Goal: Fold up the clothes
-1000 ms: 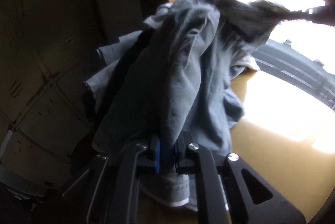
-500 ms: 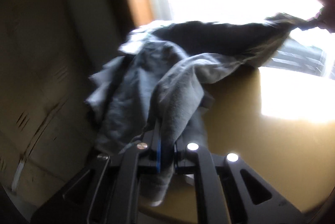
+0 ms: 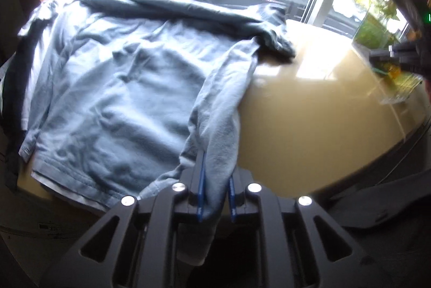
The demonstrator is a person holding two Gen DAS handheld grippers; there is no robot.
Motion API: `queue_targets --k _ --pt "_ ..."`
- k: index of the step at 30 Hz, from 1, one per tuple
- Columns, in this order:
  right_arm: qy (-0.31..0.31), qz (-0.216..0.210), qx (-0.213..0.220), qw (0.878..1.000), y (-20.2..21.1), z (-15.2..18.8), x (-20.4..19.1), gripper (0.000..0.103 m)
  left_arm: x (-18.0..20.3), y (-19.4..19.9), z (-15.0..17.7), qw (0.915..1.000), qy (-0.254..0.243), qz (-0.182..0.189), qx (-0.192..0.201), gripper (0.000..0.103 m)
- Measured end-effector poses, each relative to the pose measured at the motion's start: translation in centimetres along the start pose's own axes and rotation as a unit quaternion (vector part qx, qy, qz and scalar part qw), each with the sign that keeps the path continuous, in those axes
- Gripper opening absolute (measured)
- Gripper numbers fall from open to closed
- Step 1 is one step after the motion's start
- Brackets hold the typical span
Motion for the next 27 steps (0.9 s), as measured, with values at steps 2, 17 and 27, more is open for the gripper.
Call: queue_targets --k 2,17,27 --pt "-0.031 -0.021 0.019 0.999 1.0 1.5 0.9 0.001 -0.2 1.4 -1.6 0.9994 0.0 -0.02 0.03 0.026" --pt "0.092 -0.081 0.032 0.992 -7.4 -12.6 -2.7 0.036 -0.9 -3.6 -3.4 0.9869 0.017 -0.16 0.017 0.076" --pt "-0.05 -0.081 0.002 0.995 -10.6 -14.8 3.0 0.046 2.3 -4.0 -1.5 0.9931 -0.038 -0.11 -0.003 0.021"
Point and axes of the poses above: each gripper's, at about its wrist camera, not at the fingertips, and y roughly against the way its jaws point, x to its right, z to its underside, the point moved 6 cm from there along -y, roughly the way its jaws point, and after that the axes turned 9 degrees about -z, right-handed, at the moved point
